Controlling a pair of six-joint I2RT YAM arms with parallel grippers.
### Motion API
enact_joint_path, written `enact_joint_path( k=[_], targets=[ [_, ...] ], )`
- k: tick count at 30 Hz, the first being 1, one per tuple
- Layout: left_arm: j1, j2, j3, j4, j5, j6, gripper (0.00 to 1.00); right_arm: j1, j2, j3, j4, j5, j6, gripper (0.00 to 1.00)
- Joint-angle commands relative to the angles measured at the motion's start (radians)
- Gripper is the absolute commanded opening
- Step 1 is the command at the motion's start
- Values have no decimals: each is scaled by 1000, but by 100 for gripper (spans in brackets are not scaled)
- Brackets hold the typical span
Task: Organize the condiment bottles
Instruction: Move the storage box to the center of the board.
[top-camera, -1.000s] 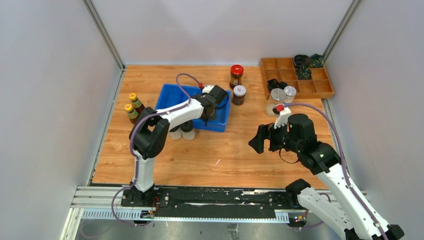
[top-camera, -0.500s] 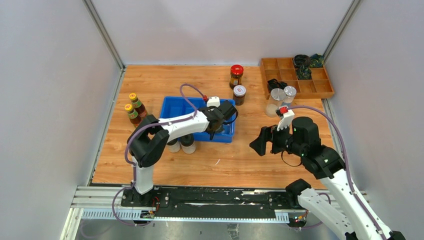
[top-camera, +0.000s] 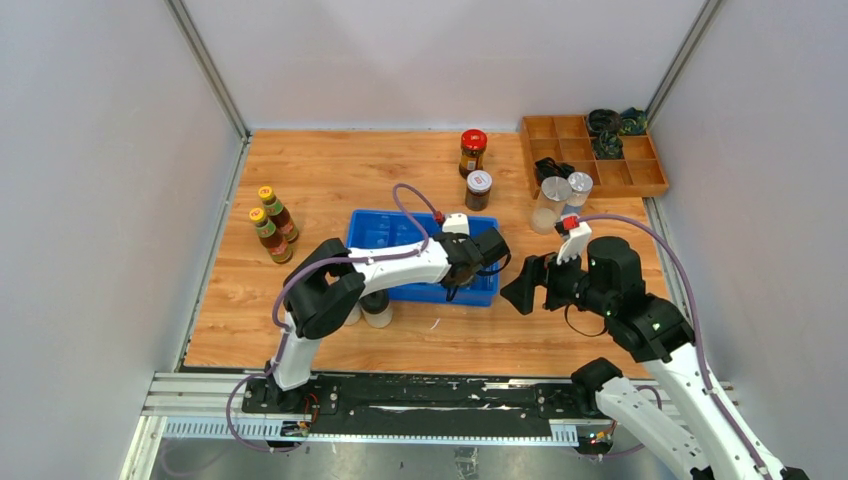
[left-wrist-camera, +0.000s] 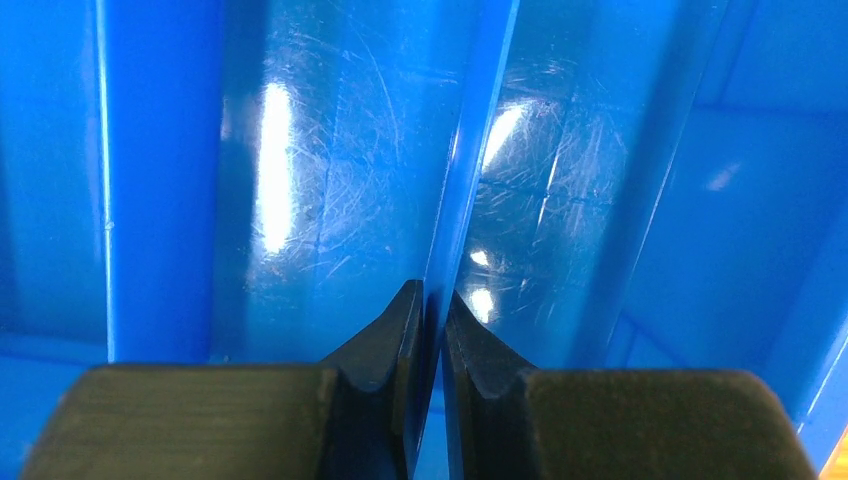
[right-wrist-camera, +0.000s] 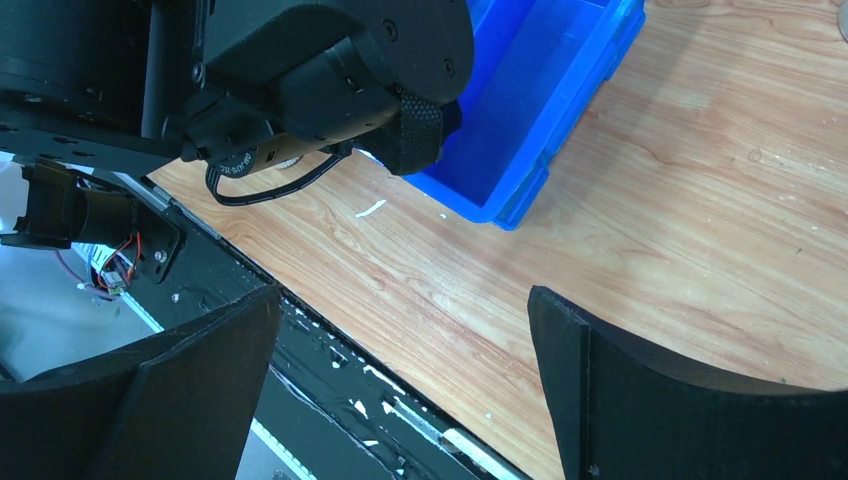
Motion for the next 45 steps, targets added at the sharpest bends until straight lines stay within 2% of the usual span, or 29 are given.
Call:
enact_joint_path(
  k=[1, 5, 17, 19, 22, 23, 28, 36, 42, 43, 44, 45],
  targets=[
    [-10, 26, -44, -62, -9, -125, 17, 7, -17, 2, -24, -17, 5, 100],
    [-16, 11, -79, -62, -12, -168, 17, 7, -18, -3, -22, -21, 9, 100],
    [-50, 29, -37, -98, -37, -163, 18, 7, -31, -15, -17, -33, 19, 100],
    [-50, 26, -25, -97, -40, -142, 24, 7, -35, -19, -17, -31, 20, 100],
    [-49, 23, -2, -95, -60, -92, 55, 7, -41, -19, -20, -29, 19, 100],
    [-49, 23, 8, -94, -69, -69, 60, 7, -43, -19, -21, -28, 20, 100],
    [-50, 32, 84, -89, -111, 70, 65, 7, -54, -19, -30, -23, 21, 100],
    [-45, 4, 190, -92, -198, 205, 74, 6, -47, -10, -42, -22, 11, 100],
    [-31, -135, 211, -92, -235, 346, 81, 6, -39, 4, -56, -9, -1, 100],
    [-31, -172, 203, -92, -245, 368, 84, 7, -37, 5, -57, -8, -3, 100],
    [-31, -207, 196, -92, -254, 393, 95, 6, -33, 6, -59, -8, -4, 100],
    [-31, -245, 185, -94, -257, 423, 99, 7, -29, 6, -60, -7, -5, 100]
  ],
)
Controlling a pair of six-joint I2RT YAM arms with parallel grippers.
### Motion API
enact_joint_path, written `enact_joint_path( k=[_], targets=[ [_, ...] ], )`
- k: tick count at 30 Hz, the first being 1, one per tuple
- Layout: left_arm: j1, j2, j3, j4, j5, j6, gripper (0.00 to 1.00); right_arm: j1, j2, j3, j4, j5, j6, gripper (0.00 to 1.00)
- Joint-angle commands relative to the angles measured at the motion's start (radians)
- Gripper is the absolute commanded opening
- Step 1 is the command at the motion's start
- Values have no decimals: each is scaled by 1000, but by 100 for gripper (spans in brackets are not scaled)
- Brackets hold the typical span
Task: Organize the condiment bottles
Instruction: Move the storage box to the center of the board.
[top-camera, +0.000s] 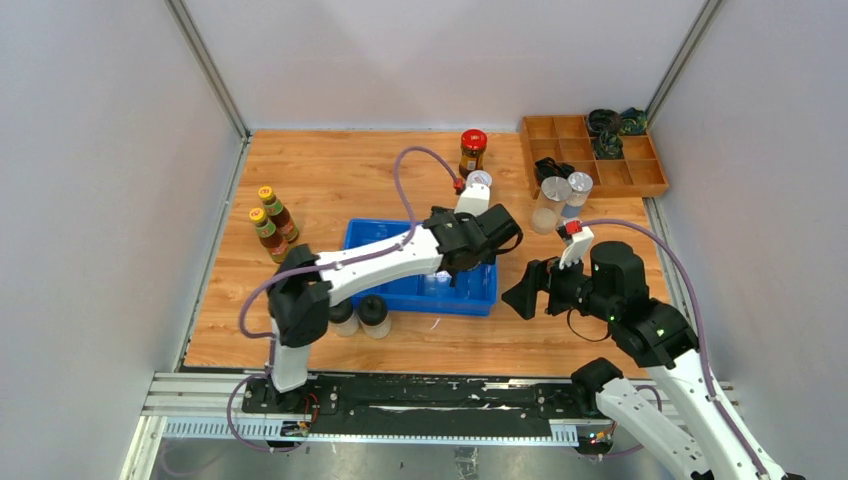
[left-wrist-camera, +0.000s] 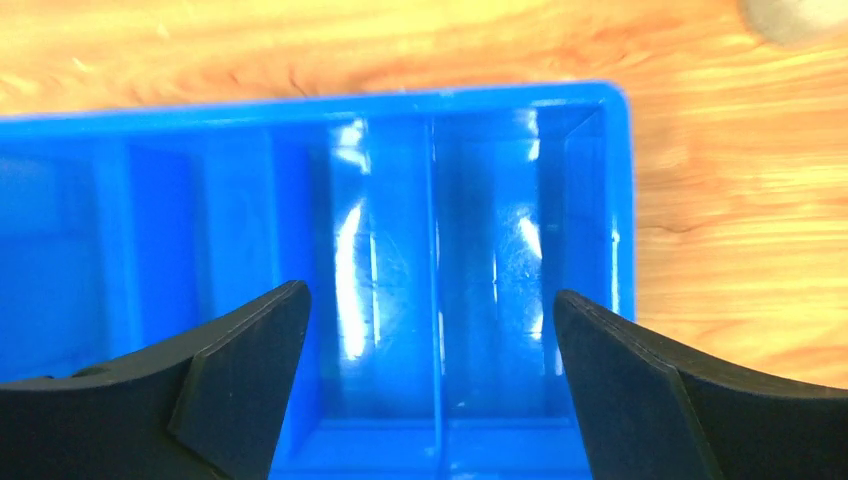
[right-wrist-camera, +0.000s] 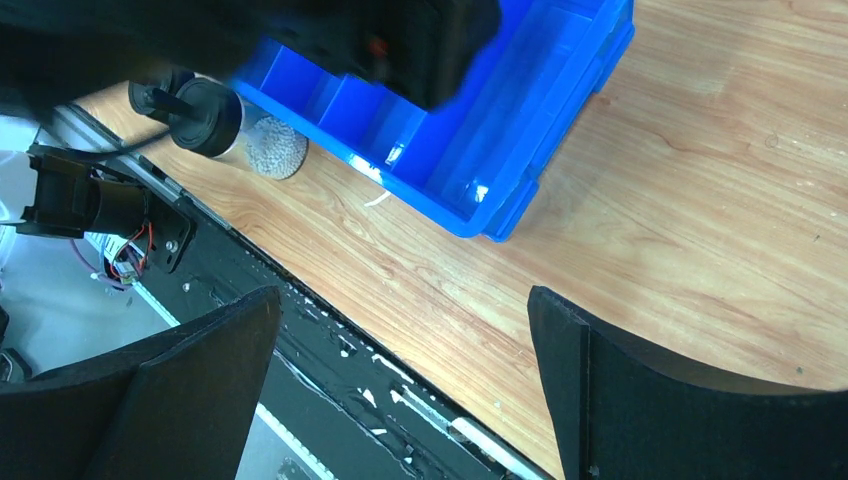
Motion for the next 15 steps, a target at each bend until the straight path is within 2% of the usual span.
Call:
enact_joint_path(
  k=[1, 7, 15],
  targets=[
    [4, -218, -10, -4, -88, 153, 100, 7, 11, 14, -35, 10, -19, 100],
    [4, -508, -212, -22, -107, 188, 100, 7, 26, 4, -46, 11, -36, 100],
    [2, -950, -559, -27, -47, 96, 100, 7, 75, -23, -22, -21, -34, 100]
  ],
)
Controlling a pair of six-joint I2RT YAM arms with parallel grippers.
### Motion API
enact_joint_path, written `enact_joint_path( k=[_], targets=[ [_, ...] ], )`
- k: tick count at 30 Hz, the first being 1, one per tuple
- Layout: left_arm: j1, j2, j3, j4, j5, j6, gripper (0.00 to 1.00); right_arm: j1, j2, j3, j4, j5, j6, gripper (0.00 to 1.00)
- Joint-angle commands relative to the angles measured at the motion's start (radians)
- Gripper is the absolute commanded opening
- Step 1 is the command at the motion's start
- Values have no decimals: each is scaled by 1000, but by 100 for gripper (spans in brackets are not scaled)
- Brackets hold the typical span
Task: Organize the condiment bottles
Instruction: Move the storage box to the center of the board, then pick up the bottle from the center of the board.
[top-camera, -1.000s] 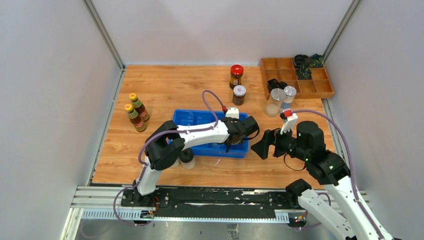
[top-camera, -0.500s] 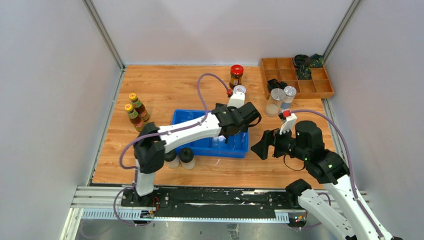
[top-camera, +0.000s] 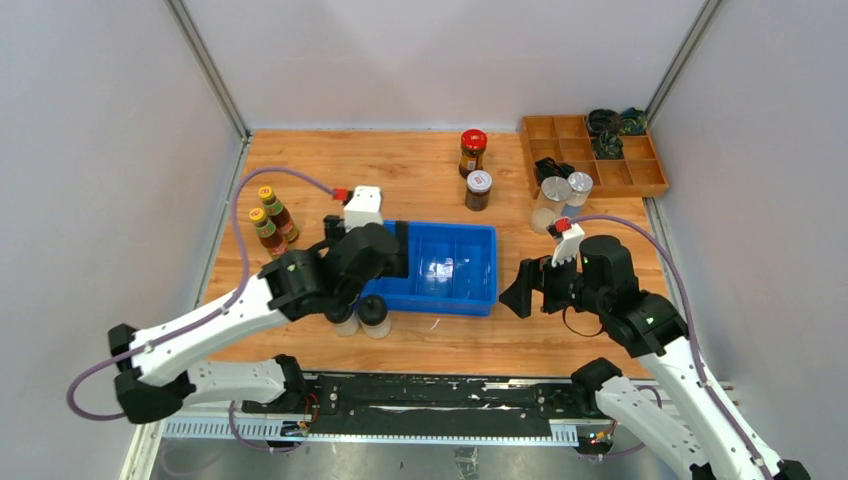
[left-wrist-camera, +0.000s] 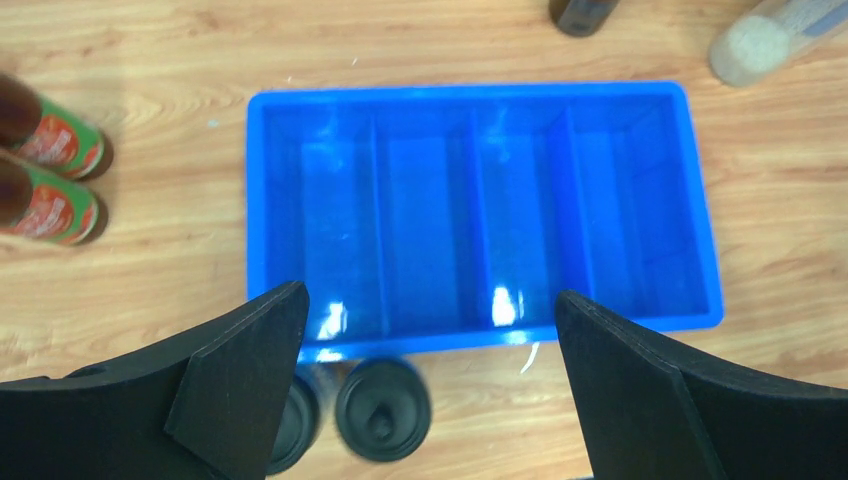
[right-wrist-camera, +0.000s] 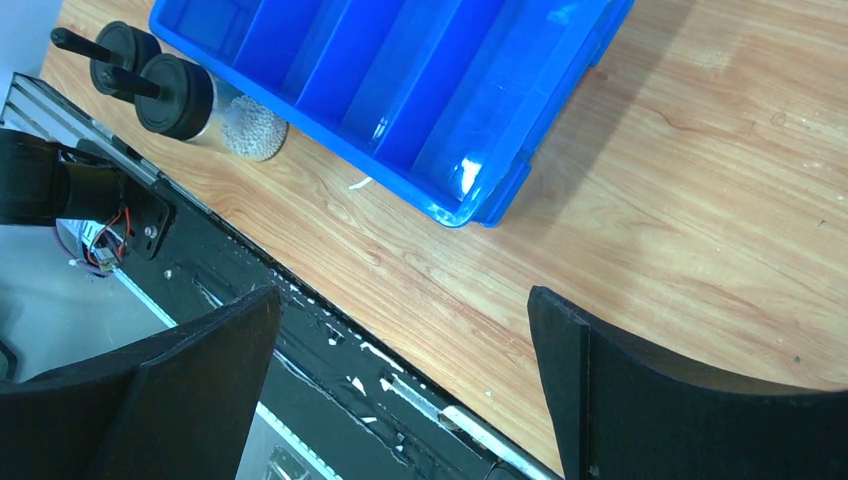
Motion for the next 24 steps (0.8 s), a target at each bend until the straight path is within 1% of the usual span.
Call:
enact_joint_path(
  k=[1, 4, 7, 10, 11, 14, 18, 24],
  targets=[
    [2, -180, -152, -38, 21, -75, 100, 6, 22, -29, 0, -22, -12, 100],
    [2, -238, -218, -104, 25, -139, 100, 6, 38, -45, 20, -26, -9, 100],
    [2, -263, -266, -164, 5, -206, 99, 8, 52, -56, 40, -32, -4, 100],
    [2, -300, -318, -233, -37, -332, 97, 10, 61, -61, 48, -32, -4, 100],
    [4, -315, -333, -262, -55, -407, 97, 10, 62, -63, 48, -31, -5, 100],
    [3, -336, -368, -312, -63, -498, 100, 12, 62, -65, 50, -33, -7, 100],
    [4, -334, -391, -345, -59, -554, 100, 11, 60, -69, 53, -36, -9, 100],
    [20, -310, -405, -381, -5, -625, 100, 12, 52, -71, 54, -38, -10, 100]
  ],
)
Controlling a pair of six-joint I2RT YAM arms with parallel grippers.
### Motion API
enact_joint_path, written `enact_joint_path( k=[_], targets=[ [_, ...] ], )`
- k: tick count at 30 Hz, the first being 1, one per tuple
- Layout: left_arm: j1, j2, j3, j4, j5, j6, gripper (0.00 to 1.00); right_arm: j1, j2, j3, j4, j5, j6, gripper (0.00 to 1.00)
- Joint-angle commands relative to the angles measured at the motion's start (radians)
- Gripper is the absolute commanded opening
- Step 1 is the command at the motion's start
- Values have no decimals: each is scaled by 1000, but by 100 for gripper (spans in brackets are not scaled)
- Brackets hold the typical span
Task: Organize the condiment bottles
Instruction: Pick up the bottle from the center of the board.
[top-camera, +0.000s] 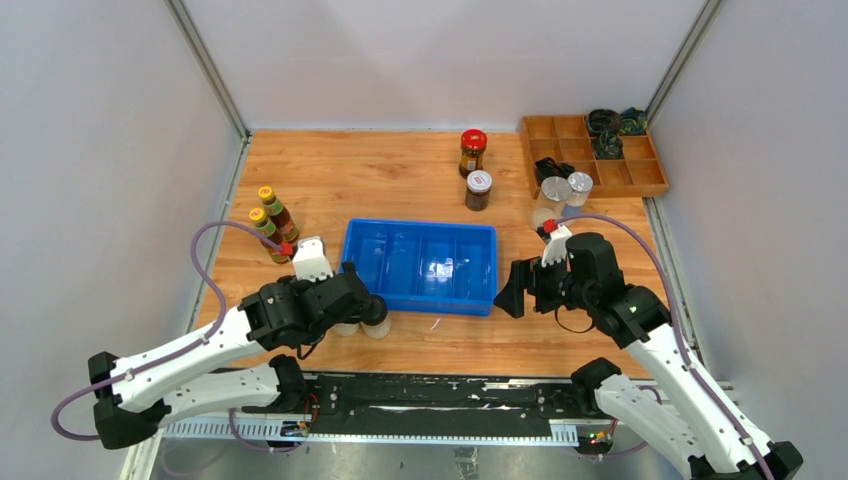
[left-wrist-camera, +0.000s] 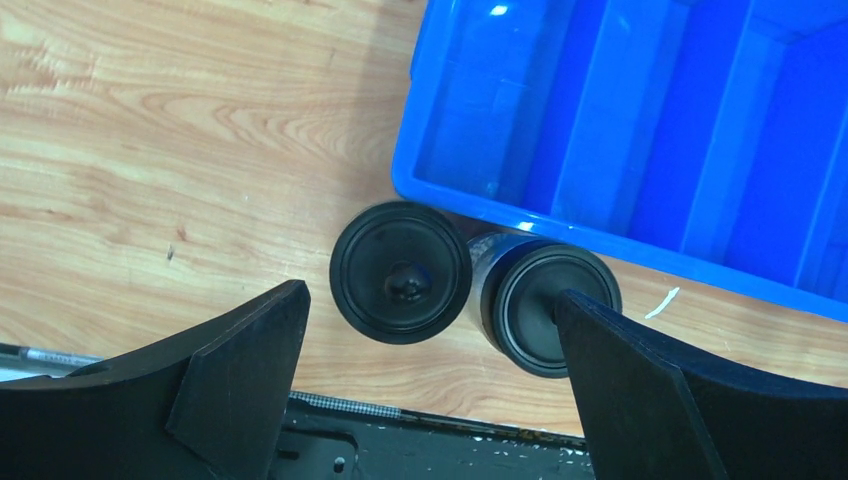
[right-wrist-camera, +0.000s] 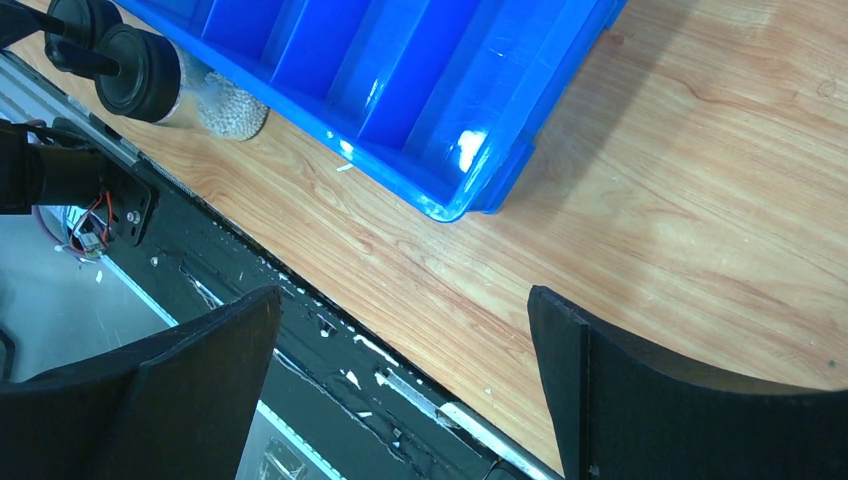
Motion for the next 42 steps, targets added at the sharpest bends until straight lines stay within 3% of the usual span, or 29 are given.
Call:
enact_joint_path(
  k=[1, 13, 24, 33, 38, 42],
  targets=[
    [16, 16, -22, -50, 0, -112, 100, 12, -15, -15, 10, -16, -10, 100],
    [51, 37, -91, -42, 20, -155, 100, 12, -27, -18, 11, -20, -12, 100],
    [71, 134, -74, 28, 54, -78, 97, 12, -30, -20, 13, -20, -13, 100],
    [83, 161, -67, 48, 51, -60, 84, 12, -33, -24, 17, -22, -15, 100],
    [112, 136, -76, 48, 40, -51, 82, 12, -36, -26, 19, -26, -15, 100],
    [130, 117, -85, 62, 44, -31, 71, 10, -34, -27, 20, -28, -14, 100]
  ],
)
